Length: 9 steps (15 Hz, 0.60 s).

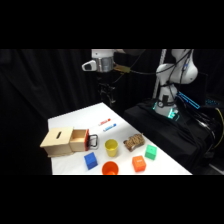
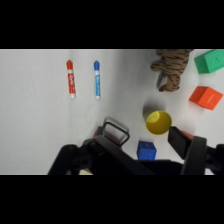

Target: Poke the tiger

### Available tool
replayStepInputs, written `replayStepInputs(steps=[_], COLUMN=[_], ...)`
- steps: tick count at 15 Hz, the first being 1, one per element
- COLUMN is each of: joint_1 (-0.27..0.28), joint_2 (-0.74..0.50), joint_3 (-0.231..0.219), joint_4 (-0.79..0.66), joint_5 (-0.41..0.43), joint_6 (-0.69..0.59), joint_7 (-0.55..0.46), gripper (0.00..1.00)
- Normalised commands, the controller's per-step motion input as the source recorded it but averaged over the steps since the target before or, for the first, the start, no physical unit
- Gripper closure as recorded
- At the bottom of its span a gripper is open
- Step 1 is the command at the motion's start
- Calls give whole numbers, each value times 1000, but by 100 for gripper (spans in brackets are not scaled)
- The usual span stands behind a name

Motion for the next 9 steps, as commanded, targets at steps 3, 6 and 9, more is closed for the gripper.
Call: replayStepInputs(steps=[3, 6, 9], joint_1=[9, 67, 85], joint_2=[-9, -88, -136], joint_3=[42, 92, 95], joint_4=[-26, -139, -205], joint_5=[-12, -10, 22], joint_6=[14, 75, 134], joint_7=[48, 121, 133], gripper=[0, 0, 0])
